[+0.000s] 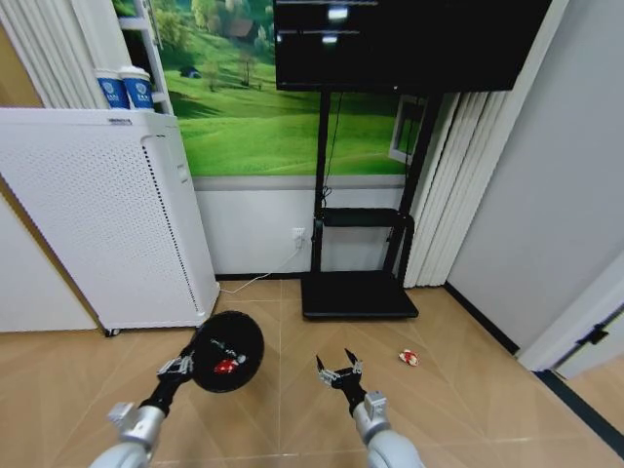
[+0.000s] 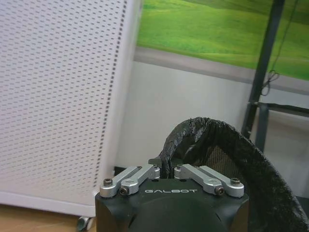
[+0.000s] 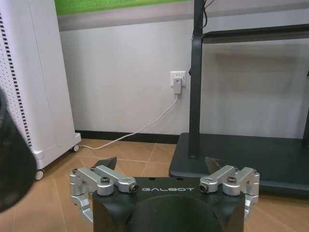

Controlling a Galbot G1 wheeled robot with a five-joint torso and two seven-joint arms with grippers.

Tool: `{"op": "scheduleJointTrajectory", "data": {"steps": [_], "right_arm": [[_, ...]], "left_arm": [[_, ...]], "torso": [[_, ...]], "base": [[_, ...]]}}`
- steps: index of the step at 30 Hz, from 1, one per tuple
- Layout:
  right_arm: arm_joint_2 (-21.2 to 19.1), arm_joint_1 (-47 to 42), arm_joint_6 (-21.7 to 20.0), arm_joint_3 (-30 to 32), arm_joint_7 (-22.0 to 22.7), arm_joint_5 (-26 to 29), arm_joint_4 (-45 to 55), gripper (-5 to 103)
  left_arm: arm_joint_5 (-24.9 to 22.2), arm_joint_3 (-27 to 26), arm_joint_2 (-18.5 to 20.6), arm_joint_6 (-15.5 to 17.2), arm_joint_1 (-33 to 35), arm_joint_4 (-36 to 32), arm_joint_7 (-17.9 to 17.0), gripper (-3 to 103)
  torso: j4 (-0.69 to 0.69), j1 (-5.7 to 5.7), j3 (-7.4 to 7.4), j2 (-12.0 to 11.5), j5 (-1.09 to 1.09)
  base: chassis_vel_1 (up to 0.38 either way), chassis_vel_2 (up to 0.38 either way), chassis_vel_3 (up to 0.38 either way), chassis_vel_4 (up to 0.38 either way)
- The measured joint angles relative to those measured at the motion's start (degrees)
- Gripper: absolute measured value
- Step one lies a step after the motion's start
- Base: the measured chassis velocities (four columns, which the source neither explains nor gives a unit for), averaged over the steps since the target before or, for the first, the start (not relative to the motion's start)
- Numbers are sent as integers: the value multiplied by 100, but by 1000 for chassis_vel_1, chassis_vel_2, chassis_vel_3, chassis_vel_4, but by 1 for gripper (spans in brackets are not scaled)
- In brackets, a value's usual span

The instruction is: Pick up the trash bin and place the garbage on the floor into it.

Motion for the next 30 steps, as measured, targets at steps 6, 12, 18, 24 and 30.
{"op": "scheduleJointTrajectory", "data": {"steps": [6,12,18,24,30], "right_arm": [[58,48,29,-33,40,-77,-218,100],[122,321,52,-82,49,-111,-587,100],[248,682,21,25,89,-41,-1038,100],[437,1392,-78,-37,143,-108,-2049,100],[564,1828,-37,-83,163,-227,-2751,100]], "left_arm": [[7,-469,-497,-93,463,-70,89,7],[-42,-615,-715,-112,573,-87,110,7],[-122,-421,-500,-26,318,-90,-56,7],[-78,-359,-448,132,250,-1,-417,7],[-86,-588,-448,233,241,194,-804,7]], "torso": [[1,0,0,0,0],[-1,0,0,0,-1],[-6,1,1,0,-1],[0,1,1,0,0],[1,1,1,0,-2]], "base": [[-179,-176,165,171],[-240,-228,218,235],[-297,-306,302,304],[-222,-225,252,174],[10,1,7,-11]]}}
